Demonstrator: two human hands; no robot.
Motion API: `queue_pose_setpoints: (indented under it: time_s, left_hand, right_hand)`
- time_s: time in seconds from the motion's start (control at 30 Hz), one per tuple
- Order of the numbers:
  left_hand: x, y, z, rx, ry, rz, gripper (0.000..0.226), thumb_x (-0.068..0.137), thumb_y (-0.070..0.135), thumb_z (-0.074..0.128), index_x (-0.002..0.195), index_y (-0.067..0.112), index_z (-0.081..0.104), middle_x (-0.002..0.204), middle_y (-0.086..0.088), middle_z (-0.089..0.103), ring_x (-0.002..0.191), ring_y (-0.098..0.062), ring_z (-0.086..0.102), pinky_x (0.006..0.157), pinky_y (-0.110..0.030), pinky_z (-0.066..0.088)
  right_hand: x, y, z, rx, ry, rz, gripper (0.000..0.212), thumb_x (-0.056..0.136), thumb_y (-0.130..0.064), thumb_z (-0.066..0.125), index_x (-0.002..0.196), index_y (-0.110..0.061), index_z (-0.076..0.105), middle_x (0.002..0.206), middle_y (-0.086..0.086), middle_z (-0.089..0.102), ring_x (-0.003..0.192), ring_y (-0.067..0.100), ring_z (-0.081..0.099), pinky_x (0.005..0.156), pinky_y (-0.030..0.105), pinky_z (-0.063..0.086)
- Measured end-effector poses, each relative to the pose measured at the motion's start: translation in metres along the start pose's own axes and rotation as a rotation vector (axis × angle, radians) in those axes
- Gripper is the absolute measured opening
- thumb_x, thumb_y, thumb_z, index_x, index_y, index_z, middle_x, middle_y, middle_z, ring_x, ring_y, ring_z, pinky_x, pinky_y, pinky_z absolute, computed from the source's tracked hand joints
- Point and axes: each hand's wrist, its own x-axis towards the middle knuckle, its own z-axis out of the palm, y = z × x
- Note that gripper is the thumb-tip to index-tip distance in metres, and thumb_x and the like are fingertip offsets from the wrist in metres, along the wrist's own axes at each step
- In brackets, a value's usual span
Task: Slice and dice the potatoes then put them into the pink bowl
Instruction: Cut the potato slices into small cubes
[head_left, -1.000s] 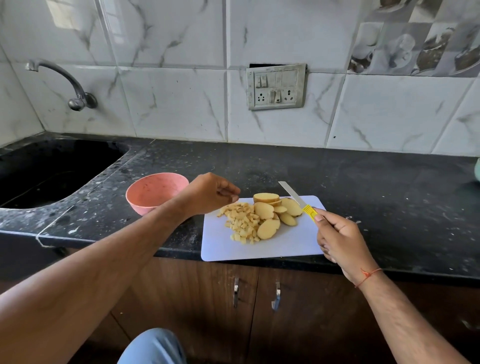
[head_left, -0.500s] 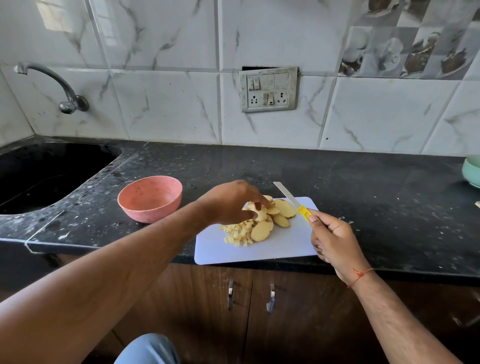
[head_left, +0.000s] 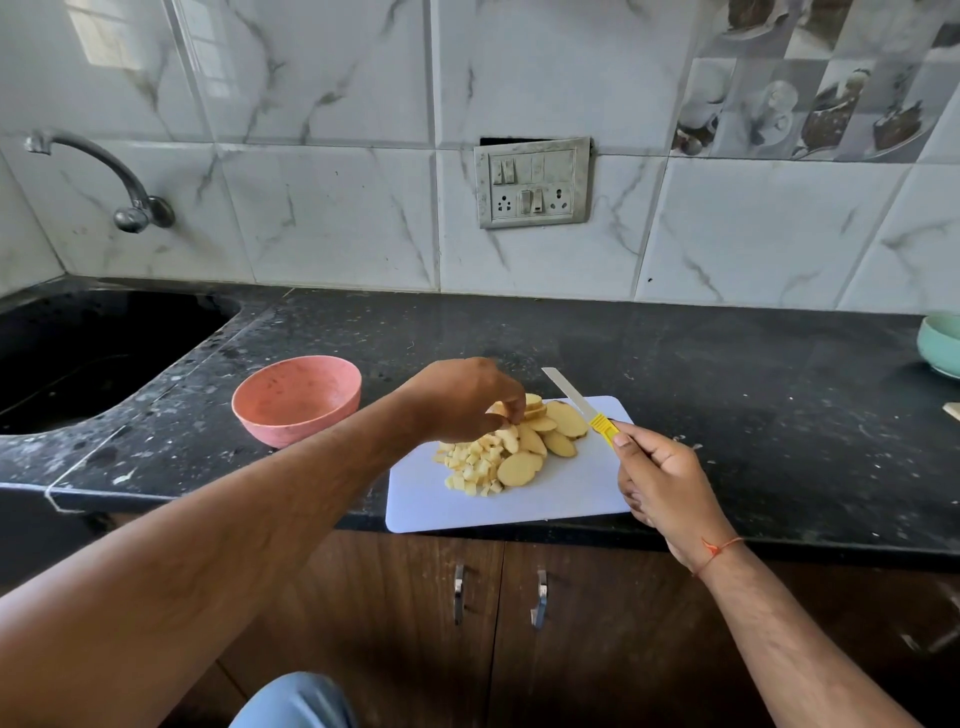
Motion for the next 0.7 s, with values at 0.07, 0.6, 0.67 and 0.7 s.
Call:
queue_pose_setpoints:
  time_s: [0.07, 0.6, 0.67, 0.7]
  left_hand:
    - [-0.002, -0.001, 0.0, 0.019, -0.033, 0.033, 0.026, 0.097, 0.037, 0.074, 0.121, 0.046, 0.067, 0.113, 0.018, 0.065, 0.109, -0.009, 0.059, 0.077, -0.037, 0.056]
    - [-0.072, -0.019, 0.012, -0.728, 0.442, -0.574, 0.021, 0.091, 0.04, 0.083, 0.109, 0.031, 0.078, 0.081, 0.013, 0.078, 0.065, -0.002, 0.068, 0.063, -0.026, 0.057]
    - [-0.094, -0.02, 0.025, -0.76, 0.366, -0.599, 0.029, 0.093, 0.036, 0.082, 0.12, 0.032, 0.072, 0.076, 0.009, 0.077, 0.056, 0.0, 0.06, 0.054, -0.019, 0.048]
    - [-0.102, -0.019, 0.032, -0.728, 0.335, -0.609, 0.03, 0.094, 0.036, 0.081, 0.123, 0.033, 0.071, 0.074, 0.006, 0.076, 0.054, 0.0, 0.056, 0.054, -0.019, 0.044]
  right_hand:
    - [0.0, 0.0, 0.0, -0.004, 0.001, 0.0, 0.037, 0.109, -0.027, 0.053, 0.145, -0.021, 0.059, 0.06, 0.004, 0.042, 0.052, 0.011, 0.036, 0.043, 0.023, 0.033]
    - [-0.001, -0.001, 0.001, -0.002, 0.007, -0.013, 0.035, 0.109, -0.025, 0.053, 0.142, -0.02, 0.061, 0.061, 0.005, 0.04, 0.051, 0.011, 0.034, 0.042, 0.022, 0.032]
    - [-0.001, -0.001, 0.002, -0.015, 0.013, -0.013, 0.036, 0.109, -0.025, 0.053, 0.143, -0.018, 0.06, 0.061, 0.005, 0.04, 0.052, 0.012, 0.034, 0.043, 0.023, 0.033]
    - [-0.001, -0.001, 0.003, -0.026, 0.02, -0.016, 0.036, 0.109, -0.024, 0.053, 0.144, -0.017, 0.06, 0.061, 0.005, 0.04, 0.052, 0.011, 0.035, 0.044, 0.023, 0.034]
